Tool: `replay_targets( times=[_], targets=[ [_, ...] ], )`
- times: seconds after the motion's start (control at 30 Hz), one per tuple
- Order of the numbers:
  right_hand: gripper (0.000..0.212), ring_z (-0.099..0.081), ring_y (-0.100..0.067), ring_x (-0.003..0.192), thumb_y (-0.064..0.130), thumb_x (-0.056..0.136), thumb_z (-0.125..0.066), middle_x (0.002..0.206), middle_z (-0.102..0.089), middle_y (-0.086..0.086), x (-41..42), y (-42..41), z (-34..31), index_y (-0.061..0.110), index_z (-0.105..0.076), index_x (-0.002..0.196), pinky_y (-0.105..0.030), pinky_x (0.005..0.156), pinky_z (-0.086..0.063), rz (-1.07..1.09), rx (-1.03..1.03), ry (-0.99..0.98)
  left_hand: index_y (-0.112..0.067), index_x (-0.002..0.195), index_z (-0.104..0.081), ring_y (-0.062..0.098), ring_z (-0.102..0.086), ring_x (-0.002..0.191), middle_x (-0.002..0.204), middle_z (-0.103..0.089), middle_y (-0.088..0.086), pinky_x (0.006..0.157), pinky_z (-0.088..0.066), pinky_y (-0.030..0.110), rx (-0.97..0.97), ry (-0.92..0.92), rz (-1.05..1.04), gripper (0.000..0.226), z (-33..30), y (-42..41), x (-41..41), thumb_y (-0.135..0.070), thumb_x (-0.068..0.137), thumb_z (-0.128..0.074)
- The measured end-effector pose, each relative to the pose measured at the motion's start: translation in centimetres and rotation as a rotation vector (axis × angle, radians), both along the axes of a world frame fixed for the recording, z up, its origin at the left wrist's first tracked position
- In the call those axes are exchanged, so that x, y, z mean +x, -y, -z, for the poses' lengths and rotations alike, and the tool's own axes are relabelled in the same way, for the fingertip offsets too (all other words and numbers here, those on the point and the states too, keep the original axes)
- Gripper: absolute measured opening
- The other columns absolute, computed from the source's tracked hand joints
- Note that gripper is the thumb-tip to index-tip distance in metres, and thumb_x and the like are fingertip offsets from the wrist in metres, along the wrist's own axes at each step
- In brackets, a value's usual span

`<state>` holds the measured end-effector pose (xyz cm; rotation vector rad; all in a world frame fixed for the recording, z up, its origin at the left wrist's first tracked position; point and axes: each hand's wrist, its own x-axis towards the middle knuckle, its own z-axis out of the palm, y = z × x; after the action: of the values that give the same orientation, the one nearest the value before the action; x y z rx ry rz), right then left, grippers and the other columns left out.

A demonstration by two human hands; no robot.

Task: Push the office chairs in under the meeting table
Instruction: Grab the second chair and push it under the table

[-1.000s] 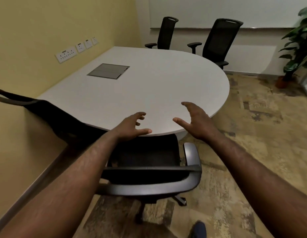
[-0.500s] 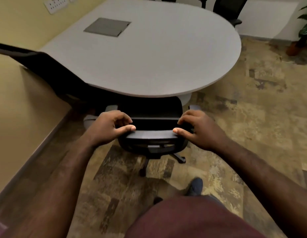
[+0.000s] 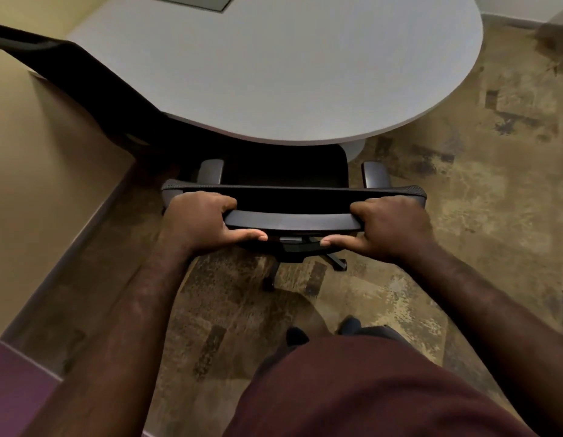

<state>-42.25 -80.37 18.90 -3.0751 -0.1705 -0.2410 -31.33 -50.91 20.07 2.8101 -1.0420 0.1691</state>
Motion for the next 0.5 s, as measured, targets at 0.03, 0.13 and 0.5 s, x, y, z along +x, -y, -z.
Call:
replay_targets(
  times=[0.03,0.13,0.5],
  targets=[
    [0.074,-0.035,-0.013,0.04,0.094,0.073,-0.028,0.047,-0.035,0.009,0.2,0.2,0.0,0.023,-0.039,0.055,-0.021,0.044,-0.015,0.002,0.007,0.015,-0.025,0.053,-0.038,0.011,-0.034,0.045,0.047,-0.029,-0.013,0.044,-0.021,0.022,0.005,0.02,0.0,0.073,0.0,0.2,0.2,-0.097,0.064,-0.032],
    [0.074,-0.034,-0.015,0.039,0.091,0.076,-0.028,0.047,-0.035,0.008,1.1,1.0,0.2,0.022,-0.04,0.054,-0.022,0.046,-0.016,0.0,-0.002,0.053,-0.026,0.053,-0.038,0.012,-0.033,0.045,0.049,-0.032,-0.012,0.046,-0.015,0.021,0.011,0.069,0.001,0.072,0.2,0.8,0.7,-0.095,0.068,-0.031],
    [0.076,-0.037,-0.014,0.04,0.093,0.074,-0.023,0.048,-0.04,0.007,8.7,3.7,0.5,0.022,-0.041,0.054,-0.022,0.044,-0.018,-0.015,-0.019,0.08,-0.023,0.052,-0.041,0.016,-0.039,0.047,0.05,-0.04,-0.008,0.045,-0.017,0.024,0.019,0.129,-0.039,0.075,0.3,3.7,7.1,-0.095,0.067,-0.029]
  ],
)
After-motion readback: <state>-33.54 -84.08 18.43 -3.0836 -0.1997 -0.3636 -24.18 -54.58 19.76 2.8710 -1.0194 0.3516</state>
